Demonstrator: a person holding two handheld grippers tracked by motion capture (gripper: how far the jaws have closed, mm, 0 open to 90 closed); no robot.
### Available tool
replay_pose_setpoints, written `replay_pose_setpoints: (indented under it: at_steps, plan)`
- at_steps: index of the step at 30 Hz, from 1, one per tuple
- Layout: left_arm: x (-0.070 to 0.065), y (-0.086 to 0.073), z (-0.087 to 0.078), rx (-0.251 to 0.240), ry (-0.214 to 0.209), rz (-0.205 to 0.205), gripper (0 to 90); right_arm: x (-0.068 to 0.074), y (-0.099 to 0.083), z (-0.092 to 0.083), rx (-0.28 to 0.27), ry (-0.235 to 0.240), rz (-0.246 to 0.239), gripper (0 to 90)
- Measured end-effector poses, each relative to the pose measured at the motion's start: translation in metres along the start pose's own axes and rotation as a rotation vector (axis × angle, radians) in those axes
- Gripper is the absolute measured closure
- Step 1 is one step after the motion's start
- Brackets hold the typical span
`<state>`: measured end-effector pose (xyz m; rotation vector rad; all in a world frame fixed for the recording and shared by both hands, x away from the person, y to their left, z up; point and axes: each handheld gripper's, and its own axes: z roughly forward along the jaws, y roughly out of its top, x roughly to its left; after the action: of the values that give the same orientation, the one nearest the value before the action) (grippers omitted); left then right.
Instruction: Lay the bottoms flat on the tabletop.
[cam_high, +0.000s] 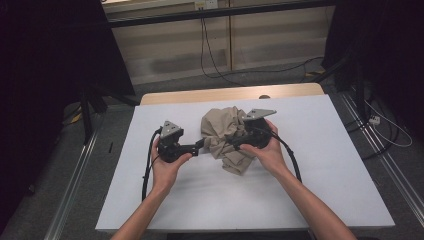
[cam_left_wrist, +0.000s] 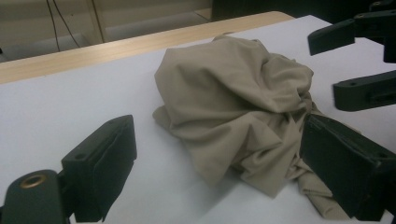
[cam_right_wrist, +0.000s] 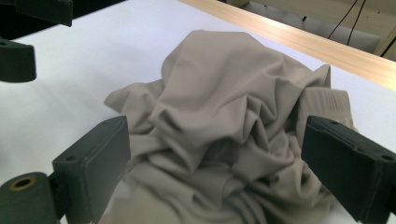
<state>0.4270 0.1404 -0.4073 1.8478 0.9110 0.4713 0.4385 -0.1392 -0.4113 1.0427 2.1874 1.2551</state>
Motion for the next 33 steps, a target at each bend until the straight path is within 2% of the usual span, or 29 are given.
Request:
replay_pose_setpoints:
  at_steps: [2,4,5,8,10,12,13,14,15,16,17,20,22,24,25,27,33]
  plan:
    - [0.0,0.003,0.007,0.001,-0.009,0.005,10.9,-0.002,0.004,0.007,0.007,-0.012,0.003,9.0]
    - [0.0,0.004,0.011,-0.001,0.0,0.008,10.8,-0.004,0.006,0.013,0.009,-0.016,0.003,12.1]
    - [0.001,0.005,0.014,-0.008,-0.004,-0.004,10.9,-0.005,0.006,0.016,0.011,-0.018,0.006,13.7]
    - [0.003,0.006,0.02,0.04,-0.006,-0.031,11.7,-0.008,0.002,0.029,0.058,-0.025,0.002,18.2]
    - [0.004,0.004,0.022,0.047,0.007,-0.027,11.6,-0.008,-0.005,0.039,0.097,-0.028,-0.002,24.9]
    - [0.005,0.004,0.023,0.057,0.015,-0.018,11.6,-0.008,-0.01,0.046,0.145,-0.027,-0.016,37.4]
    - [0.005,0.003,0.024,0.056,0.014,-0.02,11.6,-0.007,-0.013,0.048,0.16,-0.019,-0.017,48.2]
    - [0.005,0.003,0.025,0.053,0.016,-0.035,11.1,-0.006,-0.014,0.049,0.159,-0.003,-0.024,58.5]
    - [0.006,0.002,0.025,0.061,0.023,-0.024,10.1,-0.004,-0.015,0.047,0.15,0.023,-0.034,68.9]
    - [0.006,0.001,0.027,0.05,0.028,-0.036,9.6,-0.002,-0.015,0.046,0.144,0.013,-0.042,76.5]
    - [0.006,0.001,0.027,0.058,0.032,-0.03,9.0,0.0,-0.015,0.042,0.141,0.004,-0.055,80.5]
    - [0.003,-0.001,0.03,0.068,0.053,0.0,6.7,0.0,-0.017,0.028,0.131,0.016,-0.064,82.6]
    - [0.001,-0.002,0.032,0.076,0.04,0.002,5.9,0.0,-0.018,0.025,0.127,0.022,-0.063,82.7]
    - [-0.002,-0.002,0.034,0.061,0.002,-0.016,4.3,0.001,-0.022,0.011,0.112,0.035,-0.065,82.9]
    - [-0.002,-0.002,0.034,0.063,-0.006,-0.012,4.3,0.001,-0.022,0.011,0.112,0.035,-0.065,82.9]
    - [-0.005,-0.002,0.034,0.057,-0.017,0.008,3.8,0.003,-0.025,0.001,0.11,0.04,-0.071,83.0]
    - [-0.012,-0.004,0.035,0.074,-0.049,0.002,5.3,0.007,-0.037,-0.028,0.097,0.066,-0.082,83.2]
